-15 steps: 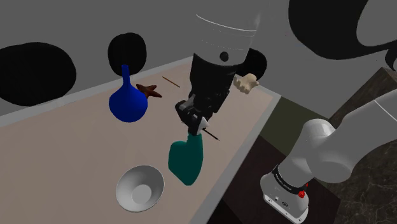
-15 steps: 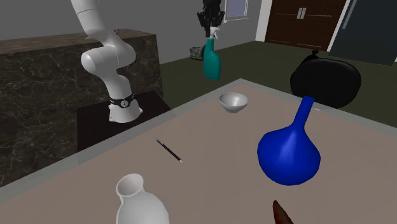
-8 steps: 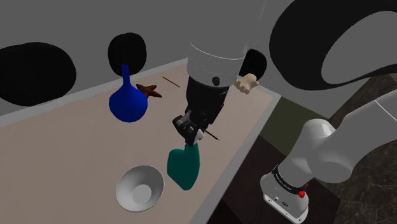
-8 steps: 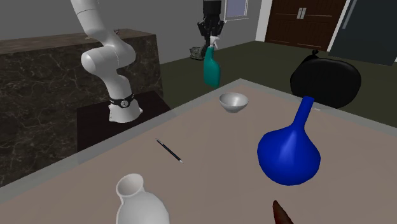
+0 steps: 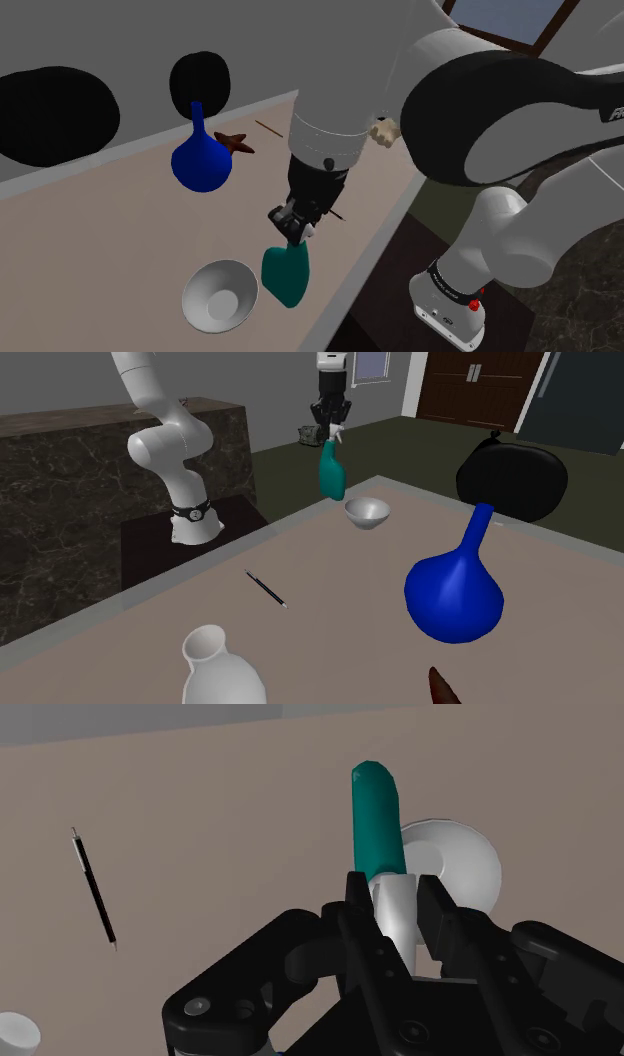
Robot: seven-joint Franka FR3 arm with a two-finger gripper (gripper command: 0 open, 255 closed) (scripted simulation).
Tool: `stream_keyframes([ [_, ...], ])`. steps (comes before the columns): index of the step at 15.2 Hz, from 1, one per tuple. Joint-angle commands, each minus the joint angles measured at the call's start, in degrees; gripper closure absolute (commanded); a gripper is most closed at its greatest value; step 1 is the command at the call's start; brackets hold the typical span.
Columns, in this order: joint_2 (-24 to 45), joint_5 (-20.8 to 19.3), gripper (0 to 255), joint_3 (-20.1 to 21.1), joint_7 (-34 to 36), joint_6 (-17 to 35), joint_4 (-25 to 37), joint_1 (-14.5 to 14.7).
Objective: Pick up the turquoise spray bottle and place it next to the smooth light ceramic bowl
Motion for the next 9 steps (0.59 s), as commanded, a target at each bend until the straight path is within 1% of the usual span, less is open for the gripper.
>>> stream_keyframes([
  [1, 0.04, 0.07, 255, 0.05, -0.19, 1.57, -1.52, 0.01],
  [9, 1.4, 0.01, 255, 0.94, 0.03, 7.88, -6.53, 0.13],
])
